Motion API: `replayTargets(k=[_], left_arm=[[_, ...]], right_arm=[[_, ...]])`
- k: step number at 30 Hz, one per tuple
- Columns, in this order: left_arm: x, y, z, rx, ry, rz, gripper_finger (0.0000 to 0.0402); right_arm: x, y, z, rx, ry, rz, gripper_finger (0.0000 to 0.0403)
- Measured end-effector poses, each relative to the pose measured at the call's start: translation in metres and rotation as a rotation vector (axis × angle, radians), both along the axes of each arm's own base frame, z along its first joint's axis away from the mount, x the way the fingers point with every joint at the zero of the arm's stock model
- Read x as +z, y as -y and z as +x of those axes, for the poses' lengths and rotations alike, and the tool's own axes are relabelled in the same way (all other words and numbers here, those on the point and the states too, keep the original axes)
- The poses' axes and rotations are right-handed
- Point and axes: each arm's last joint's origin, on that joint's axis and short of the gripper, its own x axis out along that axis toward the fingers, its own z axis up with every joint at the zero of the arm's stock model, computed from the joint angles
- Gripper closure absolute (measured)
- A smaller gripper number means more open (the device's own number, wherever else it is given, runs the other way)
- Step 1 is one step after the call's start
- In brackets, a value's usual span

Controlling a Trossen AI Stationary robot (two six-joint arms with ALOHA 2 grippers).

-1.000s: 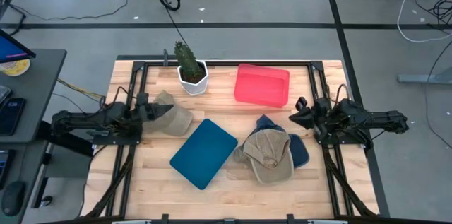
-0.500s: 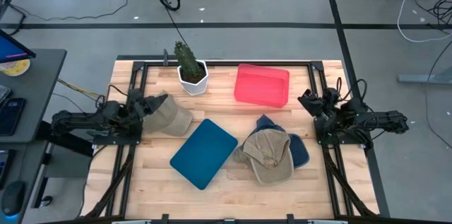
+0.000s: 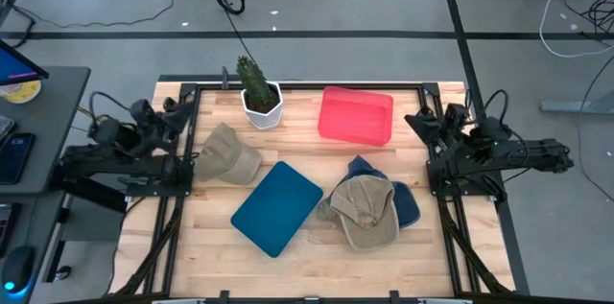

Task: Pick & Place hat
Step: Put the brown cap into the blue bin

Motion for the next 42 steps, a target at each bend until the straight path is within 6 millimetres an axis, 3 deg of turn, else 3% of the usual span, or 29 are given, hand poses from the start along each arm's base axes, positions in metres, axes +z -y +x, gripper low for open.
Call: replayTargets(k=[7,14,18,24,29,37,42], left_arm=[[0.037,0.000,0.005,0.013,-0.348,0.044,0.0388],[0.065,-0.001,0.006,0.014,-0.622,-0.068,0.0379],[0.077,0.000,0.009,-0.005,-0.745,-0.145,0.0331],[0.092,-0.001,0.021,0.038,-0.856,-0.239,0.0206],[0.105,-0.002,0.034,0.067,-0.932,-0.092,0.0134],[0.113,0.001,0.045,-0.005,-0.960,-0.020,0.0116],[0.107,0.002,0.054,-0.036,-0.985,-0.103,0.0117]], right_arm=[[0.029,0.001,0.024,-0.026,-0.199,0.024,0.0365],[0.046,0.003,0.040,-0.038,-0.269,0.089,0.0303],[0.047,0.004,0.046,-0.033,-0.274,0.121,0.0262],[0.043,0.004,0.054,-0.026,-0.294,0.180,0.0222],[0.040,0.004,0.059,-0.019,-0.304,0.212,0.0211],[0.041,0.004,0.061,-0.034,-0.307,0.154,0.0211],[0.042,0.004,0.060,-0.059,-0.316,0.065,0.0211]])
